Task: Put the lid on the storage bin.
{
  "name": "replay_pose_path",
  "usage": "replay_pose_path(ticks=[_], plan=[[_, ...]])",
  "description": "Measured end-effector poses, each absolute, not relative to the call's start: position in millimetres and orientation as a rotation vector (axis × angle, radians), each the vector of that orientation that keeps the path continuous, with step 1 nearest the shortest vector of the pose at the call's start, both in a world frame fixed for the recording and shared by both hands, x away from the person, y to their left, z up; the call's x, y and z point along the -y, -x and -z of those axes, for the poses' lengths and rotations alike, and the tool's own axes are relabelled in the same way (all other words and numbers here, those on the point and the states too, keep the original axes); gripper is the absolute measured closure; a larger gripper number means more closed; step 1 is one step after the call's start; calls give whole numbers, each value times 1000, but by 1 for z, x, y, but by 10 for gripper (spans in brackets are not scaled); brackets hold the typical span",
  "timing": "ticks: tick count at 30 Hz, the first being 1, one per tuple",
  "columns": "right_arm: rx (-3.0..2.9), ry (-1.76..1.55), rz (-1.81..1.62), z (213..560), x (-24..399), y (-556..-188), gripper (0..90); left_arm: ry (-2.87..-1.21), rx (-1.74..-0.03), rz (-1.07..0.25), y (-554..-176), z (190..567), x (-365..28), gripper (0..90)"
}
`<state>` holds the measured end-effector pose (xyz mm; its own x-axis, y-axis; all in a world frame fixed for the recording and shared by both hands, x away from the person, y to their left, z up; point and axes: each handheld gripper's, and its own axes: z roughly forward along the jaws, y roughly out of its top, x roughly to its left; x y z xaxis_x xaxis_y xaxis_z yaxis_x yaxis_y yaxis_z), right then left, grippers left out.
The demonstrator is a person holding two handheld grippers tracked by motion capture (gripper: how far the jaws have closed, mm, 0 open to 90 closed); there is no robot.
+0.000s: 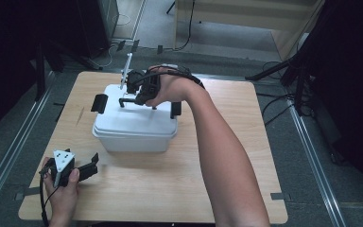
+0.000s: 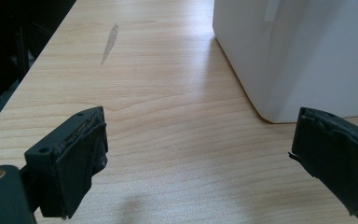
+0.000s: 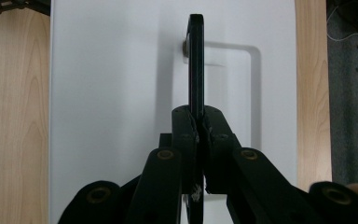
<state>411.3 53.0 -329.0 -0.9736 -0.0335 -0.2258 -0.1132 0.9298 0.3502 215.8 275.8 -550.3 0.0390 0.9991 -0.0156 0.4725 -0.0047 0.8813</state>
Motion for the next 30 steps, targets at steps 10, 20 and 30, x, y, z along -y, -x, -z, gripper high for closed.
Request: replay_pose_path(ticks=[10, 20, 30], plan=[[-2886, 121, -521, 335, -68, -411, 858, -1576, -1529, -898, -216, 550, -276, 41], [-2881, 126, -495, 342, -72, -412, 857, -1576, -1528, -897, -216, 550, -276, 41], [-2878, 126, -514, 346, -70, -411, 848, -1580, -1527, -897, -216, 550, -276, 41]])
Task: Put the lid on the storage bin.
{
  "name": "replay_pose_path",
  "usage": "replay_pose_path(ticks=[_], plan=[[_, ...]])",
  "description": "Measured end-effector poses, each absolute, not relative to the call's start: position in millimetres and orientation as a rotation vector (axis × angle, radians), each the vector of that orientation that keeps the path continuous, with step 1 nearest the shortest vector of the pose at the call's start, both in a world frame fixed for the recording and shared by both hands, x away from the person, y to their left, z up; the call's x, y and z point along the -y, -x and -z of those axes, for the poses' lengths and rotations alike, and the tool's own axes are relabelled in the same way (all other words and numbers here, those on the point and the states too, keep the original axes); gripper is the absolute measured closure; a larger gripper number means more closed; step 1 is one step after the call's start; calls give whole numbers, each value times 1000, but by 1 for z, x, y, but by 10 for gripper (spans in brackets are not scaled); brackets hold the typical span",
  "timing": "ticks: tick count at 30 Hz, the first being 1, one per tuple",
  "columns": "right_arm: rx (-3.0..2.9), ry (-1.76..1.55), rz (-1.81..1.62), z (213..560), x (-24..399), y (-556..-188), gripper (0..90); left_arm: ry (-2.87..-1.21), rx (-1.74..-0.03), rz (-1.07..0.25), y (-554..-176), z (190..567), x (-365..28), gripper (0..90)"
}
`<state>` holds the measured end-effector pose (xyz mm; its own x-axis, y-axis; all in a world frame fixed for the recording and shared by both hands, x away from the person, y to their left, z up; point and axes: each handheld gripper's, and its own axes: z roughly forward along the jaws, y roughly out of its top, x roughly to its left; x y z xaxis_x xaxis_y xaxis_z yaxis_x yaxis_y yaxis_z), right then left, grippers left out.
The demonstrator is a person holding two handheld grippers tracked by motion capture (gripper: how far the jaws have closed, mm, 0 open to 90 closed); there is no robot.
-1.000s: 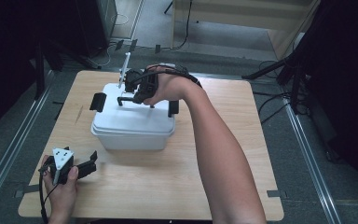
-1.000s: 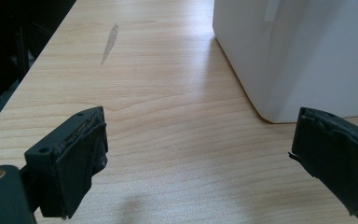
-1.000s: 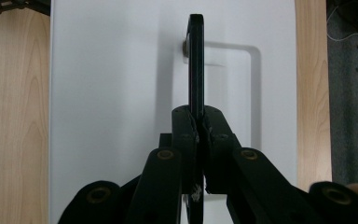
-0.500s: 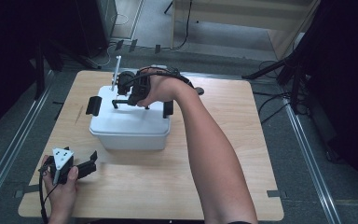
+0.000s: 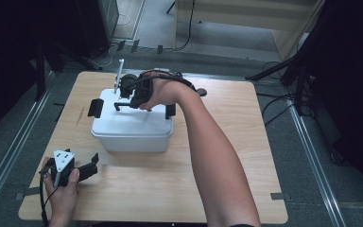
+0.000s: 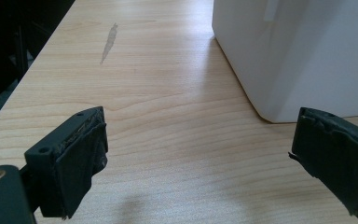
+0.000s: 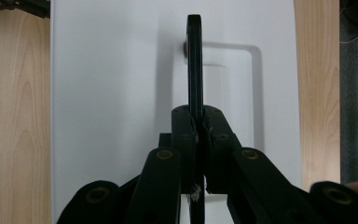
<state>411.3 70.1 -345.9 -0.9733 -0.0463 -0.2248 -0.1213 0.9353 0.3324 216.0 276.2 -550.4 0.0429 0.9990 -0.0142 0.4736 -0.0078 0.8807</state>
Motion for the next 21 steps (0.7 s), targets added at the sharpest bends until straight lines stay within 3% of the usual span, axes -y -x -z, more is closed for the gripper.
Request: replay_pose_path(ticks=[2, 4, 6, 12, 15, 21], plan=[[-2904, 118, -510, 346, -70, -410, 781, -1575, -1528, -899, -216, 551, -276, 41], [-2940, 116, -517, 347, -70, -408, 626, -1571, -1531, -897, -216, 551, -276, 41], [-2950, 106, -516, 347, -69, -407, 538, -1573, -1532, -896, -216, 551, -276, 41], [-2949, 58, -478, 349, -65, -406, 141, -1575, -1530, -897, -216, 550, -276, 41], [-2986, 5, -460, 349, -62, -405, 3, -1578, -1530, -896, -216, 550, -276, 41], [-2951, -1, -468, 351, -50, -406, 0, -1585, -1529, -899, -216, 550, -276, 41]])
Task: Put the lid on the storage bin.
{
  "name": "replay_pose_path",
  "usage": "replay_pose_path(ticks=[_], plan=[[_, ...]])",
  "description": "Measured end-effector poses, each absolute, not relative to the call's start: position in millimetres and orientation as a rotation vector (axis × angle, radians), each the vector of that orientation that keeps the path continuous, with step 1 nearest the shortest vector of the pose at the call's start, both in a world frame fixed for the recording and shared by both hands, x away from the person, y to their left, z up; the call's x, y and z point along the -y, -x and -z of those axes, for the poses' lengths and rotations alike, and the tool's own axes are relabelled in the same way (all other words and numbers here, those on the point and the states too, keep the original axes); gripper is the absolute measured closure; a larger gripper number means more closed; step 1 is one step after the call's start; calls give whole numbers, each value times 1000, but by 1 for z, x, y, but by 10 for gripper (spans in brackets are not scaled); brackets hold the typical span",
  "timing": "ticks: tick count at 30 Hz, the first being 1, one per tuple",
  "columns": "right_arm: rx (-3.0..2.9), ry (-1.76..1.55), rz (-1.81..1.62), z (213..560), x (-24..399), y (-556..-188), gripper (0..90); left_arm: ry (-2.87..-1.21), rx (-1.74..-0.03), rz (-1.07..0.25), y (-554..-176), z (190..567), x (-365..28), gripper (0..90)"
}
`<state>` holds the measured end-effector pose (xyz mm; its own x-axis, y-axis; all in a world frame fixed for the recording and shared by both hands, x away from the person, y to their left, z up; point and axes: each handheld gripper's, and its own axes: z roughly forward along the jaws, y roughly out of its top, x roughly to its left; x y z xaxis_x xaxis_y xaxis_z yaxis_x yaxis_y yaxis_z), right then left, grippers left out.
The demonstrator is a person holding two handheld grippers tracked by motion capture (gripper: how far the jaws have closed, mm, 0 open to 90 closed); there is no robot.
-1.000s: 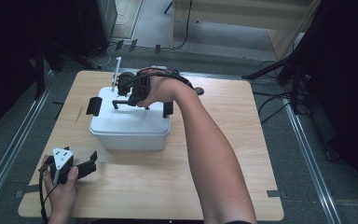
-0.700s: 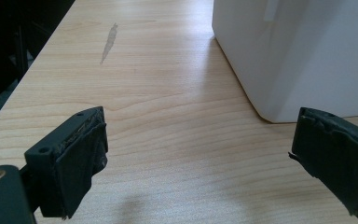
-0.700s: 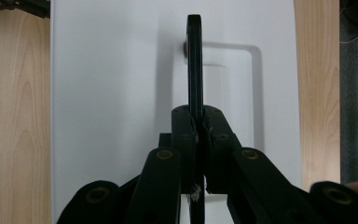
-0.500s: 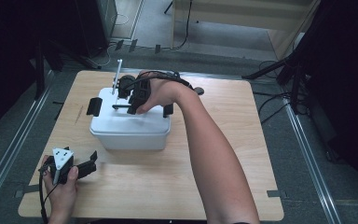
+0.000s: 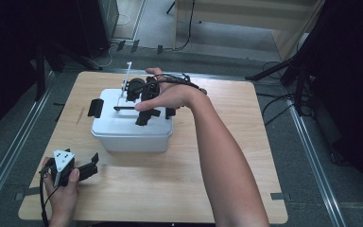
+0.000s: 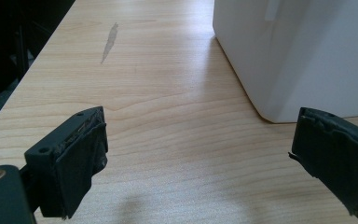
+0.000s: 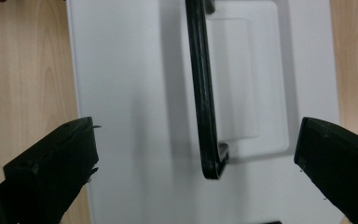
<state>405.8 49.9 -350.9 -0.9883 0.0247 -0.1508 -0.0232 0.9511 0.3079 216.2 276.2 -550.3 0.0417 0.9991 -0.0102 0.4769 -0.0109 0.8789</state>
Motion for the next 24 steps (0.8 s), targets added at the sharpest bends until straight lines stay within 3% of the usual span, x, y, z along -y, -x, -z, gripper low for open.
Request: replay_pose_path(ticks=[24], plan=[[-2877, -127, -556, 341, 32, -403, 0, -1583, -1531, -909, -217, 551, -275, 41]])
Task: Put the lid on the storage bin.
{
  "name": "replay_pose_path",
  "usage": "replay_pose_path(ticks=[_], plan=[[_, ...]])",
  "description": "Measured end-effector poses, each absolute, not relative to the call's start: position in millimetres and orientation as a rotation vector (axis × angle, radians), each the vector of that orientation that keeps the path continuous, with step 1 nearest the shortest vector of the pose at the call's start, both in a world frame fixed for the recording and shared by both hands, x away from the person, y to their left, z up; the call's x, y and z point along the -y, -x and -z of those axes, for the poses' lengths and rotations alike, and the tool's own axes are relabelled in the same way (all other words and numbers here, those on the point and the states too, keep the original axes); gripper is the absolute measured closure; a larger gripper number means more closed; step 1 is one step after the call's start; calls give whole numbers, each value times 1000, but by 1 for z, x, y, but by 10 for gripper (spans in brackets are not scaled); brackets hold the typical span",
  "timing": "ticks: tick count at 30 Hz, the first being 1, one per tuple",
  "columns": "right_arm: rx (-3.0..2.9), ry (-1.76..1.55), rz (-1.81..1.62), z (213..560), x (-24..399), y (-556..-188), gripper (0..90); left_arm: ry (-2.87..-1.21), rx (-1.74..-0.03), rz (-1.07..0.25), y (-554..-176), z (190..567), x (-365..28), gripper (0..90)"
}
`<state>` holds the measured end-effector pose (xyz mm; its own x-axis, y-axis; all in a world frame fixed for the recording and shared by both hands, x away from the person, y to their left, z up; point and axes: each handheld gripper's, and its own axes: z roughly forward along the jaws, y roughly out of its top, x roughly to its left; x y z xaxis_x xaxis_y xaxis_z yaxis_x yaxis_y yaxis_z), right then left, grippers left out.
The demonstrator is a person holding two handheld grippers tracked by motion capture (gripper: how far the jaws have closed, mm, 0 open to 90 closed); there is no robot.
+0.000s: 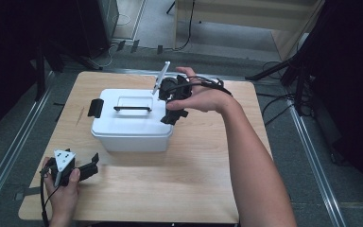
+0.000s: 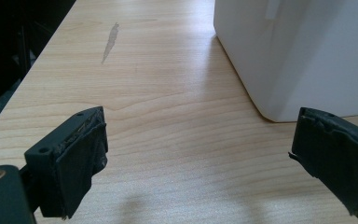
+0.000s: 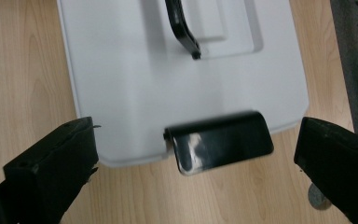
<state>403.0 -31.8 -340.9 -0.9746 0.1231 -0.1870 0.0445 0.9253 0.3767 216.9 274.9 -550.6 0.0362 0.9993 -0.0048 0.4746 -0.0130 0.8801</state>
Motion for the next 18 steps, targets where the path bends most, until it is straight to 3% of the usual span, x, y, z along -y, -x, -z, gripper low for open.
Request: replay_pose_path(ticks=[18], plan=[[-2834, -257, -549, 346, 98, -398, 0, -1585, -1526, -914, -216, 550, -274, 41]])
